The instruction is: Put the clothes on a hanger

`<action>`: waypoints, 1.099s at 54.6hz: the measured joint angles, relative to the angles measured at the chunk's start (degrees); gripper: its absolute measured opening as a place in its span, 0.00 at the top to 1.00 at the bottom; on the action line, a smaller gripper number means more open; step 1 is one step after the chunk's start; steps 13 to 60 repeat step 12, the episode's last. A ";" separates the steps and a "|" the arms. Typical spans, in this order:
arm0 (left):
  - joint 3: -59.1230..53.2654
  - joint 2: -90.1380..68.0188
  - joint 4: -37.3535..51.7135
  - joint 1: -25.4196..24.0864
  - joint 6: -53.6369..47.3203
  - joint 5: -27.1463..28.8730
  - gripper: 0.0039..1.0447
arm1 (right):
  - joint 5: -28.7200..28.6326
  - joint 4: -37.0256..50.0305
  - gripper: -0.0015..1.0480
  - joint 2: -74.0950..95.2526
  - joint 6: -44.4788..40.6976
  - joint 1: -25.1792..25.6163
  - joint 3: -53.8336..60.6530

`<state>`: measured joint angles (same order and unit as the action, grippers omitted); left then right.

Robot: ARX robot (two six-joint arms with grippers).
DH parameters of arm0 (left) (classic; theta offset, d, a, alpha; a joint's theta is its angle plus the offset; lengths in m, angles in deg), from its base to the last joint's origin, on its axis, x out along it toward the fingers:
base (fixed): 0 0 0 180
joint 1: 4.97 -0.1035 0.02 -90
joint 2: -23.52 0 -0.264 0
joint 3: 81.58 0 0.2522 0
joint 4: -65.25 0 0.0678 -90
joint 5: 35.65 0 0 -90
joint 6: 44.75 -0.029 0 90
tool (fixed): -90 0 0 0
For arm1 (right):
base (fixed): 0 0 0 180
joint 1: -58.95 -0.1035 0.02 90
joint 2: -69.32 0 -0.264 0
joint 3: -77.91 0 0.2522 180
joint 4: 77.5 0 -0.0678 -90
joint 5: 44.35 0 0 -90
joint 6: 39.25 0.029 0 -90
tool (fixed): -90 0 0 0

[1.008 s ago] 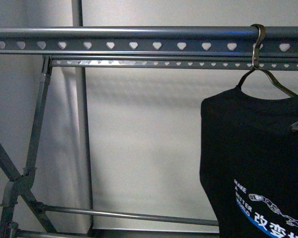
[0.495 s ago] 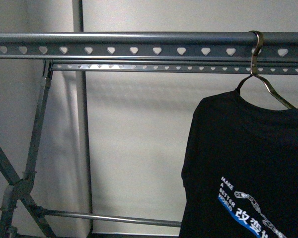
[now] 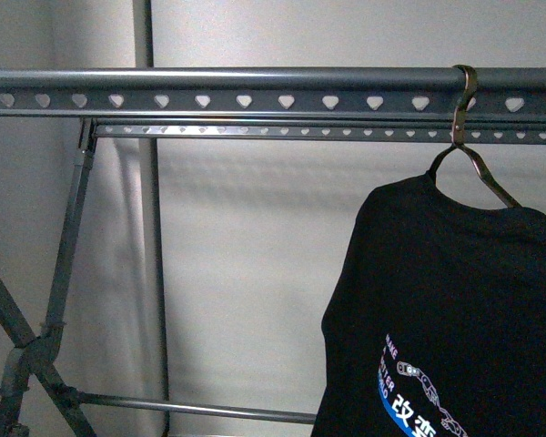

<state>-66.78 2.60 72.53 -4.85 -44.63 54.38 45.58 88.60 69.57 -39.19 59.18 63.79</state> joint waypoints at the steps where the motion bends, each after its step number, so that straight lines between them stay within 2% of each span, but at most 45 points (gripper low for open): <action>1: 0.00 0.79 -0.72 0.00 0.00 -0.02 0.97 | 0.00 0.00 0.98 0.00 0.00 0.00 0.00; 12: 0.00 5.31 -5.16 -0.02 0.02 0.00 0.97 | -0.02 0.00 0.97 0.00 -0.07 0.00 0.00; 60: 0.00 5.31 -5.16 -0.02 0.02 0.00 0.97 | -0.02 0.00 0.97 0.00 -0.07 0.00 0.00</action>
